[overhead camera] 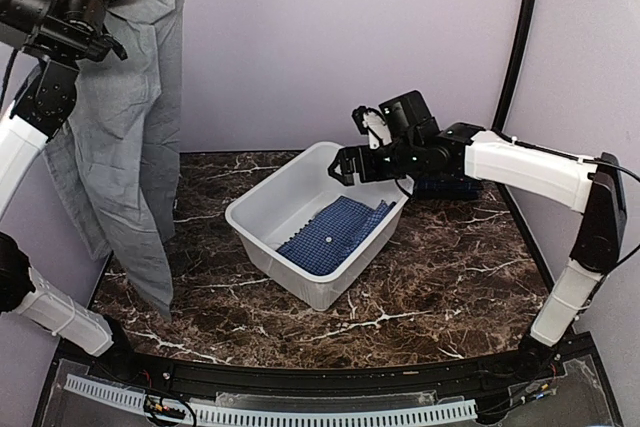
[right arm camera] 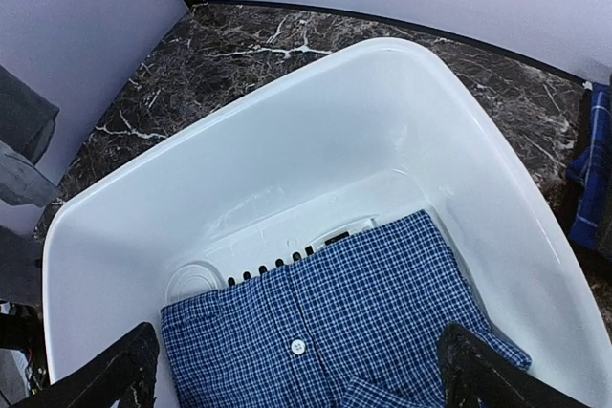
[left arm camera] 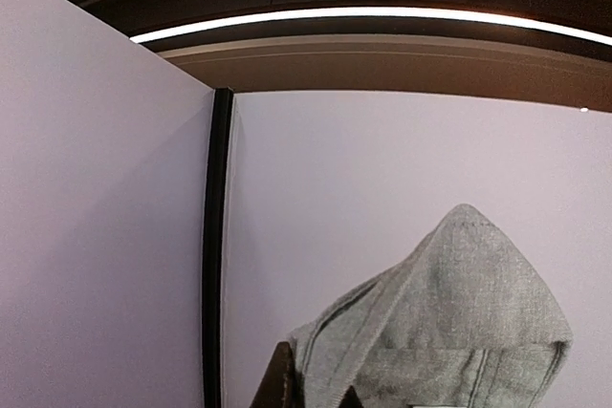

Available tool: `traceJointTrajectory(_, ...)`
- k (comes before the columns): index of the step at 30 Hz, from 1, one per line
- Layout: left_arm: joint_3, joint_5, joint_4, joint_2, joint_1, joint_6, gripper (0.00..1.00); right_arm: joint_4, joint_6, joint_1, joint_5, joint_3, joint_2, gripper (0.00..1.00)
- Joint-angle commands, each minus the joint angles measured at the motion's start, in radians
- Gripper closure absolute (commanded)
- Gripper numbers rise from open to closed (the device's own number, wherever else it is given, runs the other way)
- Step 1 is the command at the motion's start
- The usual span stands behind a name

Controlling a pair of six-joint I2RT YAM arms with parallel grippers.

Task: Fold and stack the long sleeve shirts
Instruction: Place the crumpled shirt at the center of the board.

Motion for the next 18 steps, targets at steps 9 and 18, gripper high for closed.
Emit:
traceJointTrajectory(9, -0.336, 0.553, -0.887, 0.173, 0.498, -1.152, 1.00, -0.181, -0.003, 0.086, 0.020, 0.274, 0.238, 0.02)
traceJointTrajectory(18, -0.554, 0.798, -0.871, 0.282, 0.513, -1.260, 0.69, -0.262, 0.007, 0.094, 0.019, 0.174, 0.242, 0.01)
